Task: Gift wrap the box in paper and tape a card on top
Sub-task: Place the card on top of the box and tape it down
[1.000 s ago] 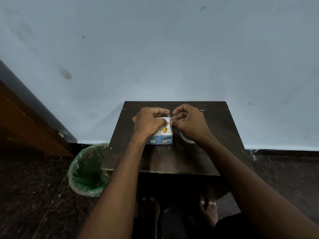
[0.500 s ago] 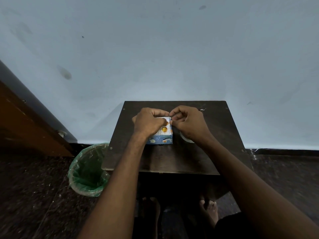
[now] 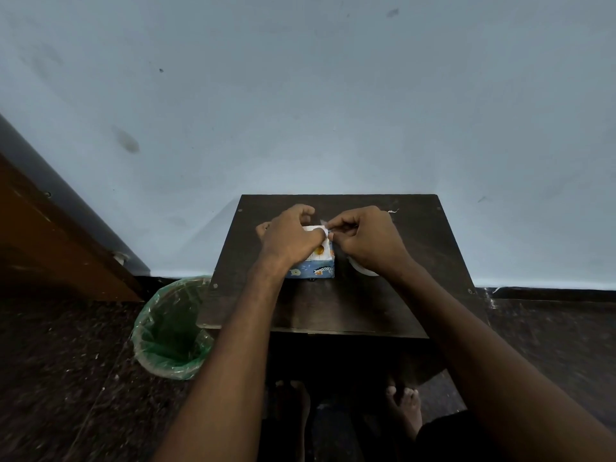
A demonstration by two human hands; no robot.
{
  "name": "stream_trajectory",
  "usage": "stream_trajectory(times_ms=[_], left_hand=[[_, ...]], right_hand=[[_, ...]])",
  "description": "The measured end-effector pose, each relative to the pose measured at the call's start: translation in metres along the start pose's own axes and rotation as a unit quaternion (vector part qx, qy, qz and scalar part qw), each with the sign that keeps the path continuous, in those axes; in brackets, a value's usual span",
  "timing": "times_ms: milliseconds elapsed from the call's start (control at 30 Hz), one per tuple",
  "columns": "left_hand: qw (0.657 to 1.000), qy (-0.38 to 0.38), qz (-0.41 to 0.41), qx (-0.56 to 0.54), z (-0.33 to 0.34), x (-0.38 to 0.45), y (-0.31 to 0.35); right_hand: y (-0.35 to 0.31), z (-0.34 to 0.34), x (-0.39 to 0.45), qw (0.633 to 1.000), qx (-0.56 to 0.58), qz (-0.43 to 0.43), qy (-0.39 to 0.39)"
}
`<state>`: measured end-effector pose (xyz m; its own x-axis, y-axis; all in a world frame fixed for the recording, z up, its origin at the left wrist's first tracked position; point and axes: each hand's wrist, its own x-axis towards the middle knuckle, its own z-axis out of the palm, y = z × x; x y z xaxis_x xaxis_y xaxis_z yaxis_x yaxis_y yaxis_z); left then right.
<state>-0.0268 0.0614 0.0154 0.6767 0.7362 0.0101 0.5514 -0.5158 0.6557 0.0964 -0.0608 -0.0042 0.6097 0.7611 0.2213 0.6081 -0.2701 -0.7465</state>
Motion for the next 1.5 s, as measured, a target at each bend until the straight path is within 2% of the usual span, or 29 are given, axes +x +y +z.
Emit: stream_trajectory(times_ms=[200,600,700,767,933,1100,1233,1367,1500], left_hand=[[0.996,0.021,0.086,-0.029,-0.004,-0.002,-0.007],[0.990,0.003,0.091,0.110,0.006,-0.001,-0.005],[0.985,0.023,0.087,0.146,0.006,-0.001,-0.009],[0.984,0.043,0.090,0.147,0.005,0.000,-0.010],[0.982,0.090,0.148,0.078,0.005,0.002,-0.001],[0.976,0.095,0.187,-0.061,0.009,-0.001,0.000],[0.974,0.094,0.182,-0.098,0.011,-0.003,0.006],[0.975,0.079,0.158,-0.134,0.009,-0.002,0.008],[0.974,0.030,0.126,-0.186,0.004,-0.003,0.013]], right_hand=[[0.000,-0.002,-0.001,1.000,0.013,0.005,0.000],[0.005,-0.005,0.000,0.999,0.034,0.025,-0.029],[0.007,-0.010,0.000,0.999,0.004,0.041,-0.005],[0.009,-0.016,0.000,0.998,-0.041,0.049,-0.016],[0.015,-0.028,-0.002,0.970,-0.222,-0.036,-0.086],[0.023,-0.016,-0.005,0.957,-0.271,-0.070,-0.071],[0.032,-0.025,0.000,0.975,-0.203,-0.089,-0.017],[0.023,-0.044,0.001,0.996,-0.069,-0.055,0.030],[0.012,-0.050,-0.002,0.997,0.026,-0.032,0.058]])
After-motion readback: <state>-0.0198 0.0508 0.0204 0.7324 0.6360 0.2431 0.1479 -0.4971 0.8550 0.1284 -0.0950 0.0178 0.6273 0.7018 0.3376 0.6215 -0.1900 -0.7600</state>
